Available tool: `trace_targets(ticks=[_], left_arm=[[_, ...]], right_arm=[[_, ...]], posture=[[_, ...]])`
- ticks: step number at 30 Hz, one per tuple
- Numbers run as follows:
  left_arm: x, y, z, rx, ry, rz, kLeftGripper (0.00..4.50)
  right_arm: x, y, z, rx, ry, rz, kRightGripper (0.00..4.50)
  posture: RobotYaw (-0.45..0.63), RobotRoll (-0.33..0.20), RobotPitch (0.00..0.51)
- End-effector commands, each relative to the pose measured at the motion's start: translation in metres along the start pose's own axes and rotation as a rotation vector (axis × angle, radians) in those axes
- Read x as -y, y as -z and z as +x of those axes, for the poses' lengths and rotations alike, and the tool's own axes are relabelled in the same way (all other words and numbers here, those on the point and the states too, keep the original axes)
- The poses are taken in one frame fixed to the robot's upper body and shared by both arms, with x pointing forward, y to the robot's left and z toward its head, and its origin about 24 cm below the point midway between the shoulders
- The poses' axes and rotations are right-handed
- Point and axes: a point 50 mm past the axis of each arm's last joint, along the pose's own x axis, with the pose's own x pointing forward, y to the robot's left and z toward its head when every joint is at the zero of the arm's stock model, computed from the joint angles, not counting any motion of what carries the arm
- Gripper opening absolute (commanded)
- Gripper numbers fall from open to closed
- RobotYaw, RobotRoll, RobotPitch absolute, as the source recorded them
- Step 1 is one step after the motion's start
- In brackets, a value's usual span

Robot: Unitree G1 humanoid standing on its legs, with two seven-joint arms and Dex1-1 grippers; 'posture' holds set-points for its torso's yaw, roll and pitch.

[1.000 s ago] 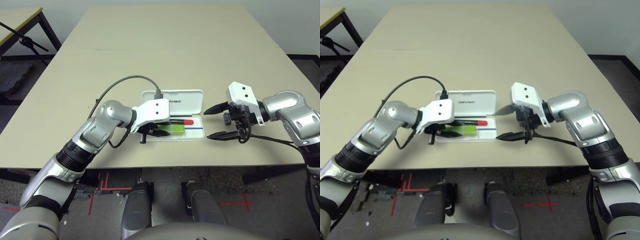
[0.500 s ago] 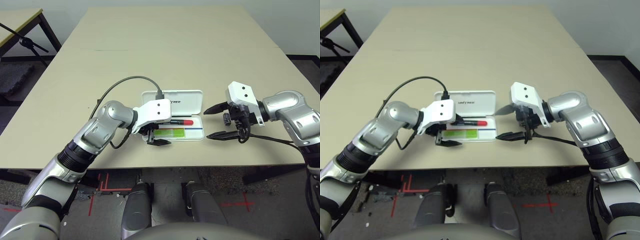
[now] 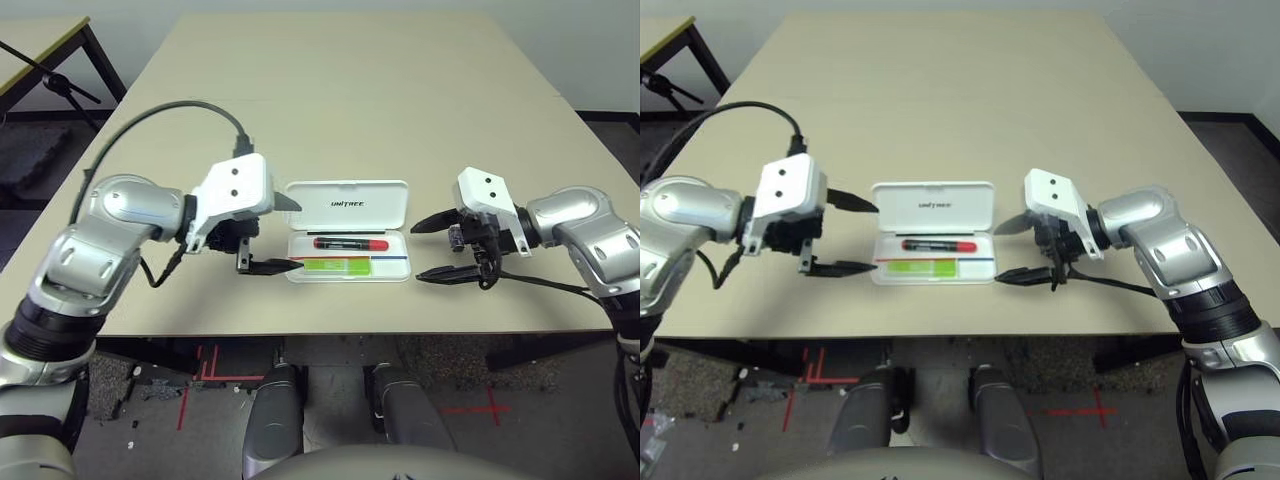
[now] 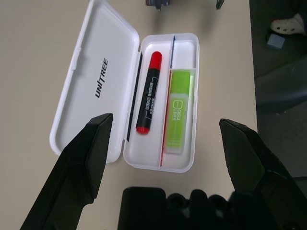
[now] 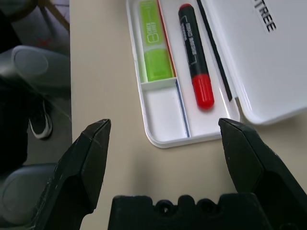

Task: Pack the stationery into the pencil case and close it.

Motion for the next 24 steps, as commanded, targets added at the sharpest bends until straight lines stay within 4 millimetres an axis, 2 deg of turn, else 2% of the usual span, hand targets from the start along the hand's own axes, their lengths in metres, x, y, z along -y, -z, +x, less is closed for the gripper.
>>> trace_targets(ticks=[1,5,11,15,20,24], left_arm=[[0.005,-0.005,-0.001,0.024,0.01,-0.006,4.48],[0.006,-0.001,0.002,0.016,0.013,-0.016,4.48],[0.004,0.001,0.007,0.022,0.019,-0.024,4.48],[0.003,0.002,0.01,0.022,0.024,-0.024,4.48],[0.002,0.004,0.014,0.019,0.027,-0.02,4.48],[0.001,0.004,0.016,0.016,0.026,-0.016,4.48]], right_arm=[[0.003,-0.002,-0.016,-0.006,0.109,0.052,4.5],[0.009,-0.006,-0.024,-0.001,0.239,0.125,4.5],[0.025,-0.019,-0.028,0.064,0.626,0.411,4.5],[0.033,-0.02,-0.023,0.011,0.859,0.585,4.5],[0.027,-0.013,-0.01,-0.032,0.922,0.748,4.5],[0.02,-0.003,0.001,-0.081,0.918,0.804,4.5]], posture=[[-0.02,0.0,0.141],[-0.04,0.0,0.151],[-0.05,0.0,0.161],[-0.06,0.0,0.163],[-0.06,0.0,0.166],[-0.06,0.0,0.164]])
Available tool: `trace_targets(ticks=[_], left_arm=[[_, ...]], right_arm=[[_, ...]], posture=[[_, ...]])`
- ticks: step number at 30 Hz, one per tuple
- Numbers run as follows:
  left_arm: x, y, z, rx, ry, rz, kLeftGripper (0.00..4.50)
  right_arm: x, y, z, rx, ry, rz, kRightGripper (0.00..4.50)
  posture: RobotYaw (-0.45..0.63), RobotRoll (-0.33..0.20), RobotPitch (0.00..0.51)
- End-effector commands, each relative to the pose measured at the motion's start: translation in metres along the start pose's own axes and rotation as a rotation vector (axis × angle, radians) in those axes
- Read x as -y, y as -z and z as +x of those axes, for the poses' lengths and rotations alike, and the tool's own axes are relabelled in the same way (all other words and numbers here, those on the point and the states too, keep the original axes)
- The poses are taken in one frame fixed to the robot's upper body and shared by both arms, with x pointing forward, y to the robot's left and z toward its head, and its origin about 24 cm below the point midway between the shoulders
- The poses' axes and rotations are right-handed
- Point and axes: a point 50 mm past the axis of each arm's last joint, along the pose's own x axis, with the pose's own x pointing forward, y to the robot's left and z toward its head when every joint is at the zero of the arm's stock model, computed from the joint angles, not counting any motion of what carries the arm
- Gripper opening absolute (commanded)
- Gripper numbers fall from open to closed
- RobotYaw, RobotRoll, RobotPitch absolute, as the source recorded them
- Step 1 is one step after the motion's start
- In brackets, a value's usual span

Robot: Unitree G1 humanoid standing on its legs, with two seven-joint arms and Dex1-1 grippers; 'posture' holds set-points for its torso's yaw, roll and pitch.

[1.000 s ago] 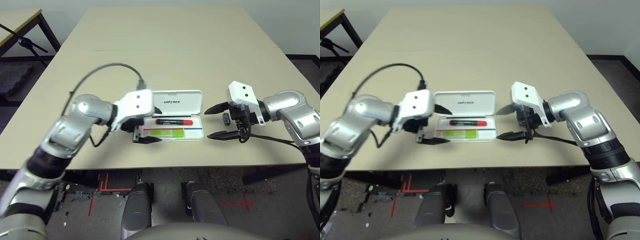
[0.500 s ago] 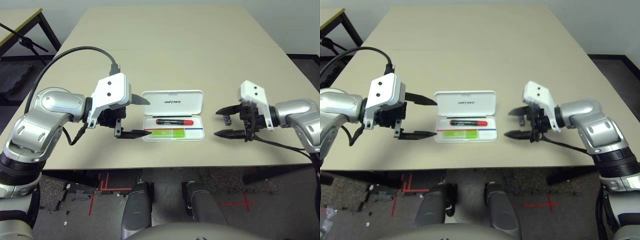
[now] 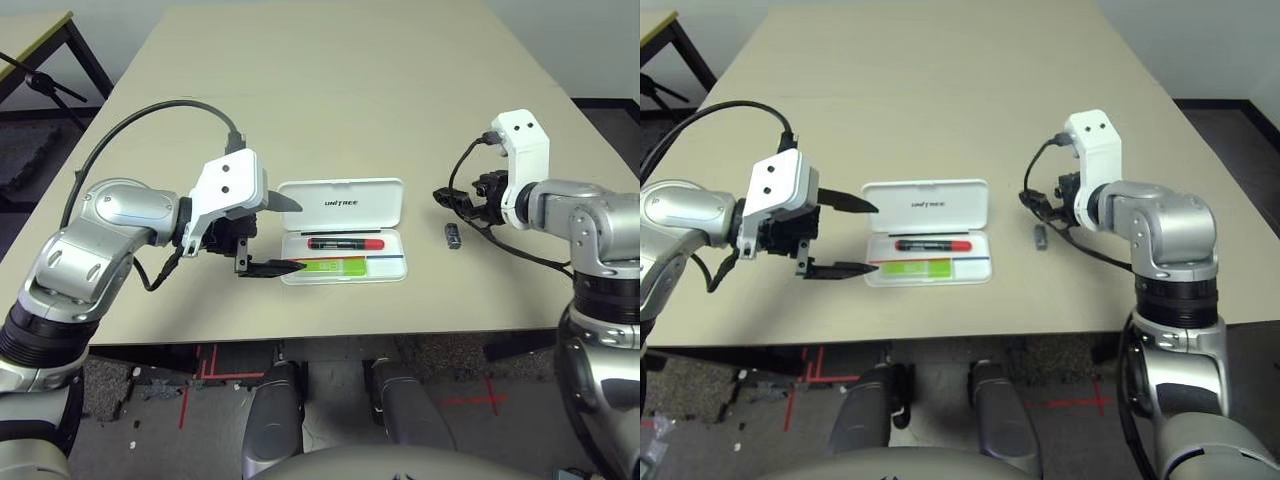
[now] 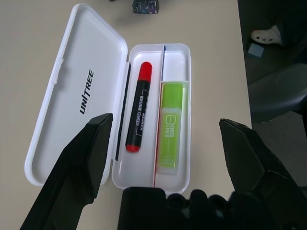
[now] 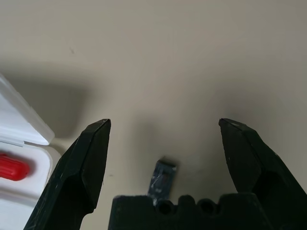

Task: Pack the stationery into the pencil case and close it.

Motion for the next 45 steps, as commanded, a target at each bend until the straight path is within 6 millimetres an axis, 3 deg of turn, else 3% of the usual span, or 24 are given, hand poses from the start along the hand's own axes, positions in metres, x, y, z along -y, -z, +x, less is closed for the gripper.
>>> trace_targets(ticks=[1,11,15,24,29,37,43,45], left_arm=[[-0.001,0.001,0.003,-0.006,-0.002,0.007,4.48],[0.0,0.0,0.004,-0.012,-0.012,0.009,4.48],[0.0,0.001,0.003,-0.02,-0.018,0.009,4.5],[0.0,0.001,0.003,-0.028,-0.018,0.011,4.5],[0.0,0.001,0.003,-0.031,-0.019,0.01,4.5],[-0.001,0.002,0.003,-0.031,-0.02,0.009,4.5],[-0.001,0.002,0.003,-0.036,-0.024,0.005,4.5],[-0.001,0.003,0.003,-0.039,-0.026,0.005,4.5]], right_arm=[[0.0,0.015,0.0,-0.054,0.026,0.03,4.5],[-0.002,0.038,0.013,-0.14,0.009,0.041,4.5],[-0.005,0.039,0.015,-0.142,-0.01,0.04,3.57],[-0.004,0.033,0.013,-0.131,-0.017,0.008,0.29],[-0.003,0.018,0.003,-0.099,-0.098,-0.076,0.28],[-0.001,-0.01,-0.031,0.027,-0.398,-0.502,0.28],[-0.005,-0.017,-0.042,0.09,-0.62,-0.795,0.28],[-0.015,-0.014,-0.048,0.09,-0.744,-0.843,0.28]], posture=[[-0.06,0.0,0.164],[-0.03,0.0,0.156],[-0.03,0.0,0.156],[-0.03,0.0,0.156],[-0.04,0.0,0.153],[-0.04,0.0,0.153],[-0.04,0.0,0.151],[-0.03,0.0,0.151]])
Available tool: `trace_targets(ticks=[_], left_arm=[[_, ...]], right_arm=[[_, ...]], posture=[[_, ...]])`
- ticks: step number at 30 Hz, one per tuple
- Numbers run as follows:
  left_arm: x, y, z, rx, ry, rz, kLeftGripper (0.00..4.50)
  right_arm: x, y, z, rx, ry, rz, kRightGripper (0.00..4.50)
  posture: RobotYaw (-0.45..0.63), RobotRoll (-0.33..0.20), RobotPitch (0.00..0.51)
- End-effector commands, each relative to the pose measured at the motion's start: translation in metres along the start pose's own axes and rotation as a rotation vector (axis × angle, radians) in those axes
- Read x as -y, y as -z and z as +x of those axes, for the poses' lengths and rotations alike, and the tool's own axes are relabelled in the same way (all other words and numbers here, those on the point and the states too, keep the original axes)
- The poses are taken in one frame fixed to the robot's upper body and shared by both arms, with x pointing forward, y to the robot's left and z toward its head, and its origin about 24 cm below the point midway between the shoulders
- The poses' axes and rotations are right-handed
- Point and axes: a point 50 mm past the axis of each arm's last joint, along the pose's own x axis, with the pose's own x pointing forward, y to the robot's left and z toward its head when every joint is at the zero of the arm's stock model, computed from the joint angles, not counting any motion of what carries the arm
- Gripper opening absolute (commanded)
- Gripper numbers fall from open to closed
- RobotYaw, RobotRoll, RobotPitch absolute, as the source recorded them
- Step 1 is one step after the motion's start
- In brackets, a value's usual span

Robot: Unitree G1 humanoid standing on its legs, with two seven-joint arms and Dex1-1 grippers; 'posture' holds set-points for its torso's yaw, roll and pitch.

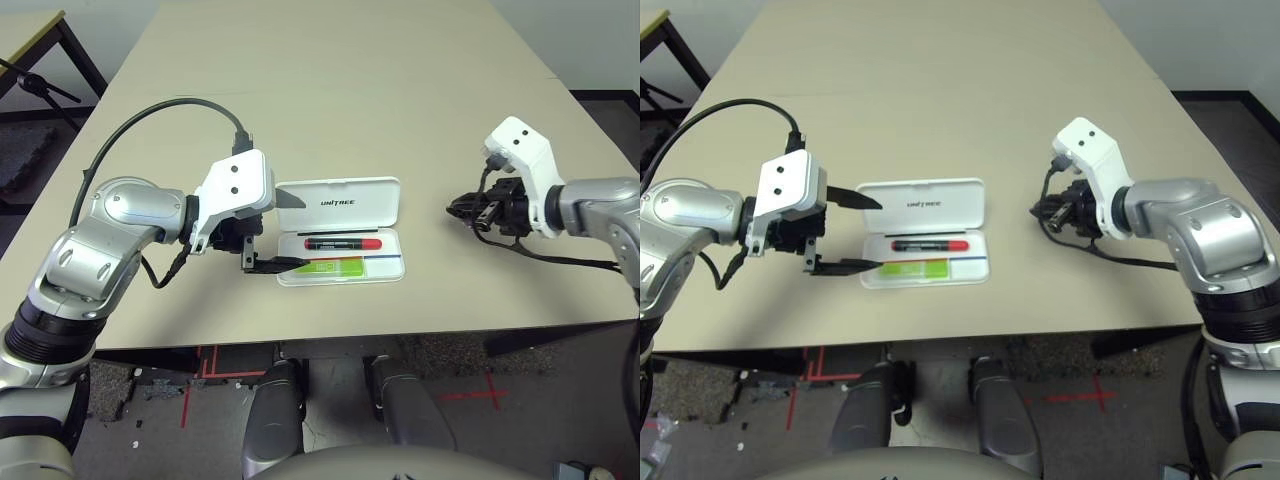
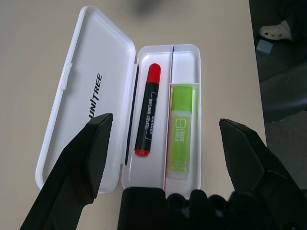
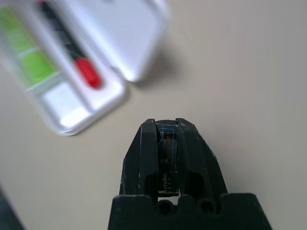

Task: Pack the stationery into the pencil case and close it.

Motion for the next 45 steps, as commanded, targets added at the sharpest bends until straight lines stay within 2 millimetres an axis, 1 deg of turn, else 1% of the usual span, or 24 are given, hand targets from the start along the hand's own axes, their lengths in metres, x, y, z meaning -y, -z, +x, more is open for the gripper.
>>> trace_targets(ticks=[1,4,9,14,17,20,27,33,42,43,44,45], left_arm=[[0.001,0.004,0.002,-0.033,0.002,-0.009,4.5],[0.001,0.005,0.003,-0.041,-0.002,-0.009,4.5],[0.002,0.006,0.002,-0.047,-0.002,-0.01,4.5],[0.002,0.007,0.003,-0.053,-0.003,-0.012,4.5],[0.003,0.008,0.004,-0.057,-0.002,-0.012,4.5],[0.004,0.009,0.006,-0.059,-0.001,-0.014,4.5],[0.006,0.009,0.007,-0.059,-0.006,-0.018,4.5],[0.007,0.009,0.008,-0.062,-0.007,-0.02,4.5],[0.007,0.01,0.009,-0.062,-0.003,-0.019,4.5],[0.007,0.01,0.009,-0.063,-0.004,-0.02,4.5],[0.007,0.01,0.009,-0.064,-0.004,-0.02,4.5],[0.007,0.01,0.009,-0.065,-0.005,-0.02,4.5]], right_arm=[[-0.02,-0.008,0.005,0.03,-0.228,-0.107,0.28],[-0.03,-0.013,0.01,0.032,-0.333,-0.169,0.28],[-0.03,-0.011,0.021,0.009,-0.376,-0.226,0.28],[-0.036,-0.014,0.041,0.017,-0.421,-0.284,0.28],[-0.036,-0.016,0.052,0.022,-0.433,-0.315,0.28],[-0.036,-0.013,0.061,0.015,-0.446,-0.334,0.28],[-0.036,-0.007,0.076,0.008,-0.442,-0.359,0.28],[-0.039,-0.004,0.082,0.015,-0.448,-0.356,0.28],[-0.039,-0.003,0.085,0.019,-0.438,-0.356,0.28],[-0.039,-0.003,0.085,0.019,-0.438,-0.356,1.03],[-0.039,-0.003,0.085,0.019,-0.438,-0.356,1.4],[-0.039,-0.004,0.085,0.021,-0.438,-0.357,1.67]], posture=[[-0.03,0.0,0.152],[-0.03,0.0,0.153],[-0.02,0.0,0.157],[-0.02,0.0,0.159],[-0.01,0.0,0.159],[-0.01,0.0,0.16],[0.0,0.0,0.16],[0.0,0.0,0.159],[0.0,0.0,0.159],[0.0,0.0,0.159],[0.0,0.0,0.157],[0.0,0.0,0.157]])
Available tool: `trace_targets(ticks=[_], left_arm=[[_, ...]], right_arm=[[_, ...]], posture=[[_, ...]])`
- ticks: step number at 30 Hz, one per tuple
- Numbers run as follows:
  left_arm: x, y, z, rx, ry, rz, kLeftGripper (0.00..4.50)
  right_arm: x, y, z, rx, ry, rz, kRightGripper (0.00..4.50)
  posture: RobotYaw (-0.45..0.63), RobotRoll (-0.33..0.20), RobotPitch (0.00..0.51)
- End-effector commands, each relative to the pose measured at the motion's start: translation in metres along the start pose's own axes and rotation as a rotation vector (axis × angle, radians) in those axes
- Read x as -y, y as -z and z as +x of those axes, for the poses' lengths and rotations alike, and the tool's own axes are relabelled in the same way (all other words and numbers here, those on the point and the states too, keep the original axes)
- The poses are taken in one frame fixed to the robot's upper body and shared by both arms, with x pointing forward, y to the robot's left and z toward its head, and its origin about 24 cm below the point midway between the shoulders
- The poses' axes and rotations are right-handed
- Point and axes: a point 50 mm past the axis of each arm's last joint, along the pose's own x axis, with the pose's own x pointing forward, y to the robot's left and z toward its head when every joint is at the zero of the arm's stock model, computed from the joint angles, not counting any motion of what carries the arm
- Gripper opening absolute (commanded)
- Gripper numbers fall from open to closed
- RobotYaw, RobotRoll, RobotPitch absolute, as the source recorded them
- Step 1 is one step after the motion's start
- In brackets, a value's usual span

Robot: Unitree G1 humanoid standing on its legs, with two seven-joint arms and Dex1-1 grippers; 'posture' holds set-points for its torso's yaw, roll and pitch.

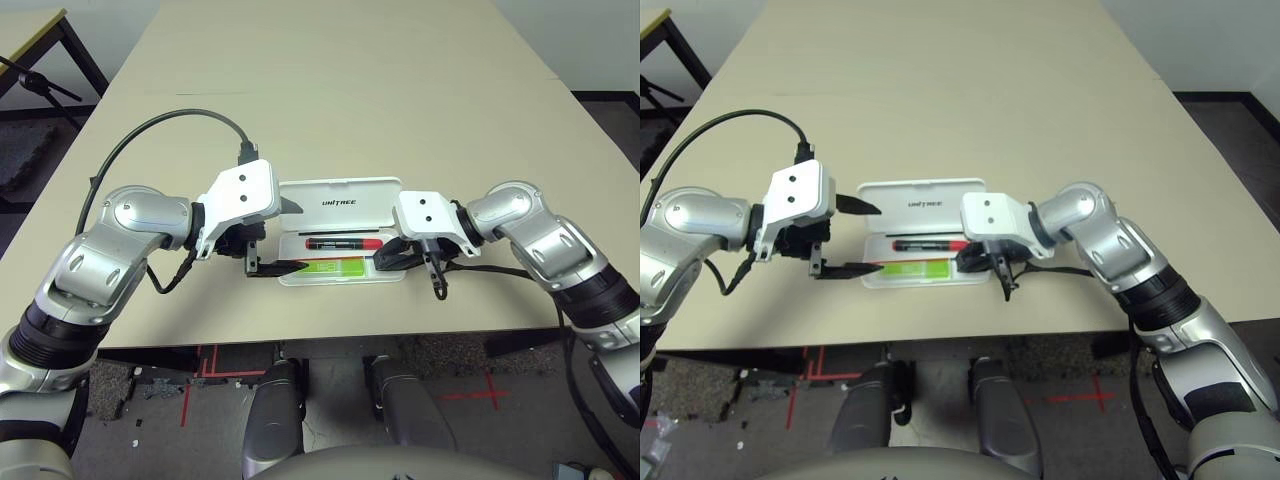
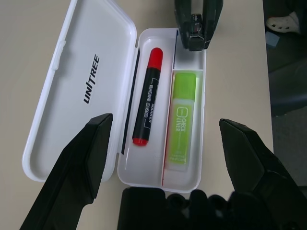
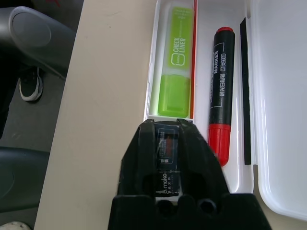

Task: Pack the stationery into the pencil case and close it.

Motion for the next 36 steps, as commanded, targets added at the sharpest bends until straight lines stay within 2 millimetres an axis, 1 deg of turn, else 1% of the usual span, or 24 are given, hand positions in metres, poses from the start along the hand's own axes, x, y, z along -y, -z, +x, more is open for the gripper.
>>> trace_targets(ticks=[1,4,5,6,7,8,11,15,19,21,23,26,27,30,33,34,35,36], left_arm=[[0.003,0.002,0.002,-0.019,0.012,0.006,4.5],[0.004,0.002,0.002,-0.019,0.011,0.005,4.5],[0.004,0.002,0.002,-0.019,0.01,0.005,4.5],[0.004,0.002,0.002,-0.019,0.01,0.005,4.5],[0.004,0.002,0.002,-0.019,0.009,0.005,4.5],[0.004,0.003,0.002,-0.02,0.009,0.004,4.5],[0.005,0.004,0.001,-0.025,0.004,0.0,4.5],[0.005,0.008,-0.003,-0.038,-0.006,-0.012,4.5],[0.005,0.013,-0.008,-0.064,-0.018,-0.032,4.5],[0.004,0.016,-0.011,-0.078,-0.031,-0.04,4.5],[0.003,0.018,-0.013,-0.088,-0.045,-0.048,4.5],[0.0,0.02,-0.016,-0.106,-0.065,-0.063,4.5],[-0.001,0.024,-0.017,-0.137,-0.067,-0.086,4.5],[-0.004,0.034,-0.017,-0.189,-0.09,-0.121,3.91],[-0.015,0.049,-0.017,-0.221,-0.179,-0.144,2.83],[-0.02,0.053,-0.017,-0.22,-0.225,-0.149,2.37],[-0.024,0.057,-0.016,-0.219,-0.26,-0.158,2.07],[-0.028,0.061,-0.017,-0.232,-0.289,-0.157,1.62]], right_arm=[[-0.001,0.003,0.003,-0.002,-0.006,0.002,2.1],[0.002,0.001,0.0,0.016,0.005,0.004,3.18],[0.003,0.0,-0.002,0.027,0.011,0.007,3.62],[0.004,-0.001,-0.004,0.038,0.017,0.011,3.95],[0.006,-0.002,-0.009,0.049,0.025,0.03,4.38],[0.007,-0.003,-0.014,0.055,0.03,0.049,4.45],[0.008,0.0,-0.04,0.045,0.036,0.12,4.45],[-0.001,0.012,-0.084,0.014,0.034,0.233,4.45],[-0.009,0.023,-0.119,-0.01,0.073,0.319,4.45],[-0.014,0.027,-0.128,-0.025,0.078,0.336,4.45],[-0.018,0.03,-0.131,-0.032,0.083,0.35,4.45],[-0.019,0.03,-0.13,-0.013,0.096,0.357,4.45],[-0.019,0.03,-0.129,-0.006,0.098,0.355,4.45],[-0.02,0.03,-0.124,0.011,0.1,0.354,4.5],[-0.02,0.03,-0.122,0.015,0.102,0.353,4.5],[-0.02,0.03,-0.122,0.017,0.102,0.353,4.5],[-0.02,0.03,-0.121,0.017,0.104,0.352,4.5],[-0.02,0.03,-0.121,0.017,0.105,0.351,4.5]], posture=[[0.0,0.0,0.156],[0.01,0.0,0.156],[0.01,0.0,0.156],[0.01,0.0,0.156],[0.01,0.0,0.155],[0.01,0.0,0.155],[0.02,0.0,0.154],[0.02,0.0,0.151],[0.02,0.0,0.14],[0.02,0.0,0.134],[0.02,0.0,0.131],[0.01,0.0,0.126],[0.01,0.0,0.126],[0.01,0.0,0.124],[0.0,0.0,0.122],[0.0,0.0,0.122],[0.0,0.0,0.123],[0.0,0.0,0.123]])
